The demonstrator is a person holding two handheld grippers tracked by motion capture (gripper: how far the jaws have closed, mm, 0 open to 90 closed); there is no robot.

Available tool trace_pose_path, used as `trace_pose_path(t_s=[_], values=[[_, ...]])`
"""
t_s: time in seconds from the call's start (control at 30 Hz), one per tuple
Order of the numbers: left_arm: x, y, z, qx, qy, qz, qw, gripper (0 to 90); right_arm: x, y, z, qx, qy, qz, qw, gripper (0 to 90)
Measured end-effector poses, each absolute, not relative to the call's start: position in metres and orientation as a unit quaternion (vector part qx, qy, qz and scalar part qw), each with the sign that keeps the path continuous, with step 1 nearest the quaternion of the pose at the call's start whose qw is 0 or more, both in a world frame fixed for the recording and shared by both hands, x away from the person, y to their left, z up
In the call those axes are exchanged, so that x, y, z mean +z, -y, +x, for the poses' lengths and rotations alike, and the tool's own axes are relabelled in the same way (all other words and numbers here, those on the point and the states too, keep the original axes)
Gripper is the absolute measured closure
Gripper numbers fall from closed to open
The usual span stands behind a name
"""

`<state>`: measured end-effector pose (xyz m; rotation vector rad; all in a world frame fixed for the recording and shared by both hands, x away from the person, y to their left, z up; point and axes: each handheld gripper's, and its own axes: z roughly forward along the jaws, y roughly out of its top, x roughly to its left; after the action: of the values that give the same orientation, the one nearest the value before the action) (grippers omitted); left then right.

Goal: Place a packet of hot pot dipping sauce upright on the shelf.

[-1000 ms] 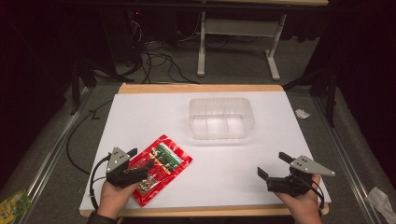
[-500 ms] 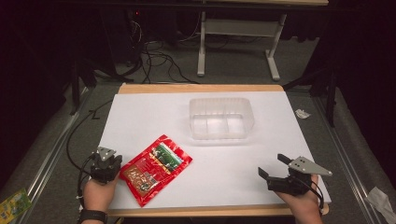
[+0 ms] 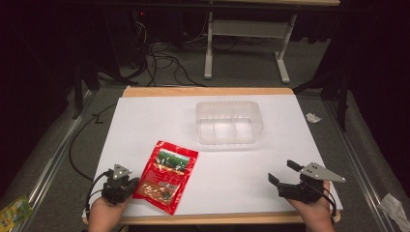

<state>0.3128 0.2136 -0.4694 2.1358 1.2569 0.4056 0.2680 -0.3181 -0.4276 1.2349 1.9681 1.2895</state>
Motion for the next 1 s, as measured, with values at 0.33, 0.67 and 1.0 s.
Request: trace_pose_path(t_s=[0.33,0.67,1.0], values=[[-0.468,-0.171,0.300,0.108,-0.420,0.841,0.323,90.0,-0.429,0.318,0.270,0.471,-0.717,0.457,0.234,14.1],[-0.468,-0.145,0.291,0.082,-0.400,0.850,0.334,90.0,-0.427,0.325,0.271,0.461,-0.709,0.471,0.249,16.5],[-0.465,-0.153,0.297,0.107,-0.418,0.828,0.358,81.0,-0.427,0.328,0.271,0.470,-0.708,0.467,0.245,15.0]])
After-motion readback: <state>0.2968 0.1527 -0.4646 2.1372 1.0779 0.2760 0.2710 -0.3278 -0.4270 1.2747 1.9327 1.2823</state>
